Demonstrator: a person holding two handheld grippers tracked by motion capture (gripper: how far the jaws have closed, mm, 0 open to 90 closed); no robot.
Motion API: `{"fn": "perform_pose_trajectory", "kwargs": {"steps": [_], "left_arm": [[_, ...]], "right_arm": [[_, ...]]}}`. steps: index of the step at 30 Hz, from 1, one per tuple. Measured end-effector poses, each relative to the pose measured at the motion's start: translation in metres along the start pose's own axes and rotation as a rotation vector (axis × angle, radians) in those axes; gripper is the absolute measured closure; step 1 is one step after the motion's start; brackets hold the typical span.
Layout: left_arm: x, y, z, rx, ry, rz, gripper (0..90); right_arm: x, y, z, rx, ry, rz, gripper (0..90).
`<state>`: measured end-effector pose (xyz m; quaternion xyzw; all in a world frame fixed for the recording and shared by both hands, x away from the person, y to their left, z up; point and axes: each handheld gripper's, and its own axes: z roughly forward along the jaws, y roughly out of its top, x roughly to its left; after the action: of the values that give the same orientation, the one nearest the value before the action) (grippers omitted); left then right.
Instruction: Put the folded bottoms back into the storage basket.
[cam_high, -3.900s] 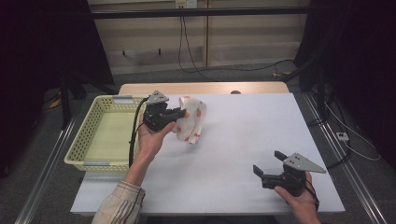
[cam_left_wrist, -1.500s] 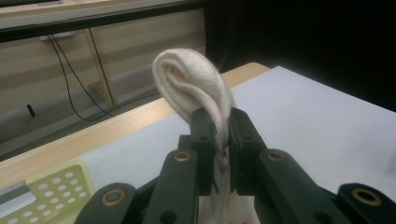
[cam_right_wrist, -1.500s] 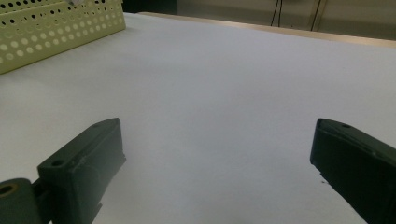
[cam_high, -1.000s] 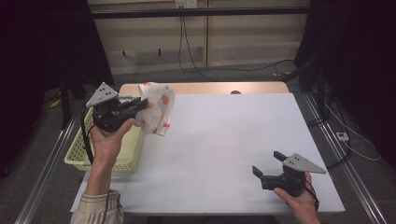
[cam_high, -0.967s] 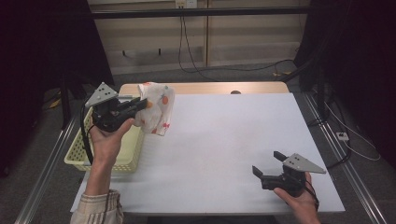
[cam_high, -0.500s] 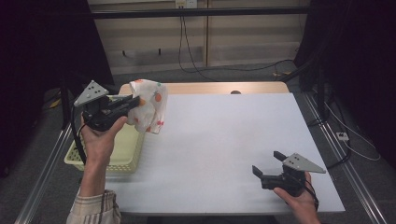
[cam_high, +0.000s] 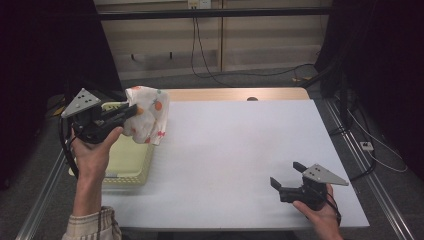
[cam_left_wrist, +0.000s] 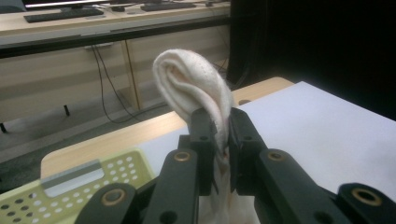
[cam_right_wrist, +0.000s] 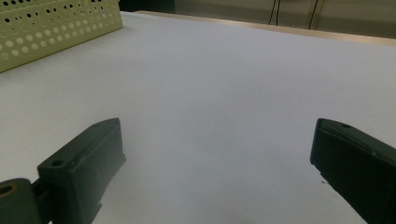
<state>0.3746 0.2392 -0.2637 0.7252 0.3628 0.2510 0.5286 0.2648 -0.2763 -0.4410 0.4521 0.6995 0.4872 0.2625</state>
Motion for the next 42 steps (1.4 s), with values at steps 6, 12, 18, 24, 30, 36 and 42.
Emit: {"fn": "perform_pose_trajectory", "kwargs": {"steps": [6, 12, 18, 24, 30, 36, 42], "left_arm": [[0.006, -0.004, -0.007, 0.002, 0.009, -0.007, 82.6], [0.011, -0.004, -0.018, -0.005, 0.026, -0.012, 82.6], [0.016, -0.006, -0.023, -0.007, 0.041, -0.022, 82.6], [0.02, -0.008, -0.025, 0.016, 0.051, -0.028, 82.6], [0.025, -0.011, -0.026, 0.03, 0.065, -0.035, 82.6], [0.029, -0.015, -0.022, 0.049, 0.07, -0.041, 82.6], [0.035, -0.019, -0.02, 0.075, 0.084, -0.044, 82.6]], "right_arm": [[0.001, 0.0, 0.0, -0.002, 0.002, -0.005, 2.4], [0.0, 0.0, -0.001, -0.004, 0.002, -0.004, 2.4], [0.0, 0.0, -0.001, -0.004, 0.005, -0.008, 2.4], [0.001, 0.0, -0.001, -0.005, 0.005, -0.006, 2.4], [0.001, 0.0, -0.001, -0.007, 0.007, -0.01, 2.4], [0.001, 0.0, -0.001, -0.008, 0.005, -0.009, 2.4], [0.001, 0.001, -0.002, -0.009, 0.006, -0.009, 2.5]]}}
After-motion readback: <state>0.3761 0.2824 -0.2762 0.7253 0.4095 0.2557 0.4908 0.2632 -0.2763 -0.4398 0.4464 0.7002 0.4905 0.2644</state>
